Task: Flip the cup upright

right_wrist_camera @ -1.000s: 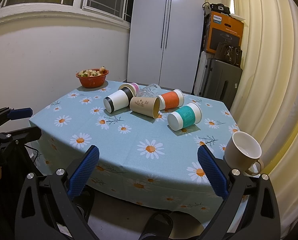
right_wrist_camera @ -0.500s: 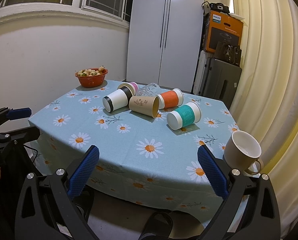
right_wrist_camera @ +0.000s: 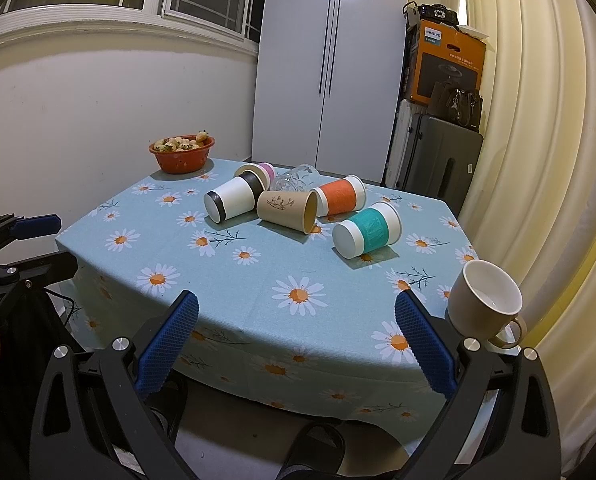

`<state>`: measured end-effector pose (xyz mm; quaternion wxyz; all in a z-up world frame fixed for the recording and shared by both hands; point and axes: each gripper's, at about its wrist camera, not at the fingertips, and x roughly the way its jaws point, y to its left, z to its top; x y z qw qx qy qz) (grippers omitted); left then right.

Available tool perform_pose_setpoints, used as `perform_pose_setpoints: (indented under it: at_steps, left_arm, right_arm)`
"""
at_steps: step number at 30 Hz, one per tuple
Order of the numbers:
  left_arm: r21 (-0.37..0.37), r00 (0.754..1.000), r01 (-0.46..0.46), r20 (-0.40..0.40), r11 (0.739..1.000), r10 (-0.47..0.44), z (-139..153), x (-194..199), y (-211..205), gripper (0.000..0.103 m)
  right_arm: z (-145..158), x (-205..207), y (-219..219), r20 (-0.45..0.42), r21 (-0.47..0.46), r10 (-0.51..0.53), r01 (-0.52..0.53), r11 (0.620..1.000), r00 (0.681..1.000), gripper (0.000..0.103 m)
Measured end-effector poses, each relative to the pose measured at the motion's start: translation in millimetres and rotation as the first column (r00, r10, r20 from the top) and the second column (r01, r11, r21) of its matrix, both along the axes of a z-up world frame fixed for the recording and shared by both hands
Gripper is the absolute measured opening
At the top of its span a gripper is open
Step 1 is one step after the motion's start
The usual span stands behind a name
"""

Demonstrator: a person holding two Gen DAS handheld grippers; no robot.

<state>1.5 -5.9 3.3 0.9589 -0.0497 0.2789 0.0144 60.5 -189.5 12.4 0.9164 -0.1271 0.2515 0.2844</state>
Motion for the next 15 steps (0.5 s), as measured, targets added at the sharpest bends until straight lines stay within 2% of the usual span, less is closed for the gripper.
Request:
perform_pose_setpoints:
  at_steps: [15]
  left_arm:
    - [0.001,1.000,0.005,0.000,1.000,-0.005,-2.7,-0.9,1.3,0.096]
  right_arm:
    - [-4.1,2.1,-3.0,-0.004,-0.001,0.000,0.000,1.000,1.000,0.098]
